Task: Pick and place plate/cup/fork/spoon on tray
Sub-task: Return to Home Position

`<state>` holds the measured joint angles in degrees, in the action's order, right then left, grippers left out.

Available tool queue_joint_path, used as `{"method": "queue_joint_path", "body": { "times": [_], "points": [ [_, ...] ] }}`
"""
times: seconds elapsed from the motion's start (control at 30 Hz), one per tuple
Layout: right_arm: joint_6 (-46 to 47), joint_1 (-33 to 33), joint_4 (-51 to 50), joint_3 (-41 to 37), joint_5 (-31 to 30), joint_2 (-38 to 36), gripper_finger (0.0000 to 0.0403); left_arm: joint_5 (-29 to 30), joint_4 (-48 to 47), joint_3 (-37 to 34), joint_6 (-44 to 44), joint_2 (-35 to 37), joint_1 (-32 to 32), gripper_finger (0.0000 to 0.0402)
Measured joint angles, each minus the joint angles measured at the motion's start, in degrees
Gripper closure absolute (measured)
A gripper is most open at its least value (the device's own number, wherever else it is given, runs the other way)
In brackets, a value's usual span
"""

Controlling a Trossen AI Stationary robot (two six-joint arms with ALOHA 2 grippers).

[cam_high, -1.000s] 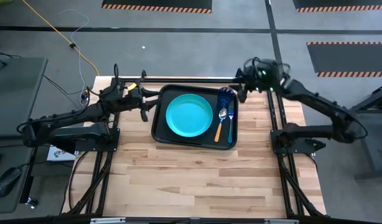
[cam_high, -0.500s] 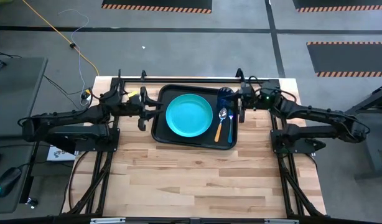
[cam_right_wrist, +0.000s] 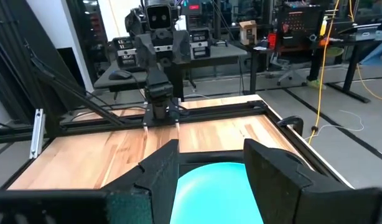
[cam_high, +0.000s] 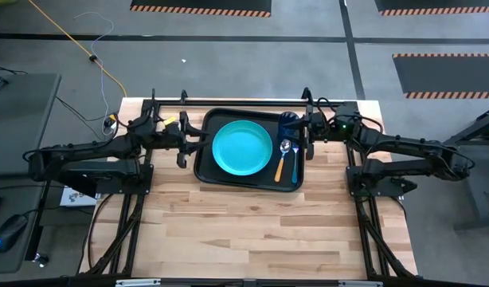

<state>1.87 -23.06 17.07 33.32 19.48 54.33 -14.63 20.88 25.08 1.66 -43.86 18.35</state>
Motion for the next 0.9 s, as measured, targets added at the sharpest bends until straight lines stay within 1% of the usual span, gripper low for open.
{"method": "queue_joint_path", "body": {
  "times": [0.1, 0.17, 0.23, 0.27, 0.3, 0.33, 0.43, 0.53, 0.63, 0.73, 0.8, 0.9],
  "points": [
    [-0.39, -0.01, -0.06, 0.0, -0.01, 0.0, 0.0231, -0.24, -1.24, 0.0, -3.84, 0.09, -0.38, 0.0274],
    [-0.65, -0.01, -0.06, 0.02, -0.01, 0.0, 0.0231, -0.28, -4.84, 0.0, -4.4, 0.87, -1.81, 0.0292],
    [-0.76, -0.01, -0.06, 0.02, -0.01, 0.0, 0.0231, -0.06, -8.49, 0.0, -4.09, 1.82, -4.06, 0.0329],
    [-0.8, -0.01, -0.06, 0.02, -0.01, 0.0, 0.0231, 0.45, -10.44, -0.02, -4.02, 2.43, -5.19, 0.0354],
    [-0.81, -0.01, -0.06, 0.02, -0.01, 0.0, 0.0231, 1.57, -11.35, -0.22, -4.08, 3.12, -6.42, 0.0377],
    [-0.81, -0.01, -0.06, 0.02, -0.02, 0.0, 0.0231, 2.84, -10.79, -0.79, -4.19, 3.96, -7.78, 0.0389],
    [-0.71, -0.01, -0.06, 0.02, -0.05, 0.0, 0.0231, 6.96, -10.03, -3.62, -4.49, 6.56, -11.63, 0.0391],
    [-0.66, -0.01, -0.06, 0.04, -0.06, 0.02, 0.0231, 10.44, -10.04, -8.07, -4.54, 9.39, -14.94, 0.04],
    [-0.66, -0.01, -0.06, 0.04, -0.1, 0.02, 0.0231, 10.73, -8.82, -12.18, -3.56, 12.92, -17.26, 0.0401],
    [-0.63, -0.01, -0.06, 0.04, -0.1, 0.02, 0.0231, 10.74, -9.08, -14.9, -2.65, 17.85, -17.6, 0.0401],
    [-0.61, -0.01, -0.06, 0.04, -0.1, 0.02, 0.0231, 10.68, -10.08, -16.09, -2.14, 21.4, -17.43, 0.0401],
    [-0.39, -0.01, -0.08, 0.04, -0.1, 0.04, 0.0231, 9.42, -14.31, -17.16, -2.15, 26.58, -17.2, 0.0401]
  ]
}}
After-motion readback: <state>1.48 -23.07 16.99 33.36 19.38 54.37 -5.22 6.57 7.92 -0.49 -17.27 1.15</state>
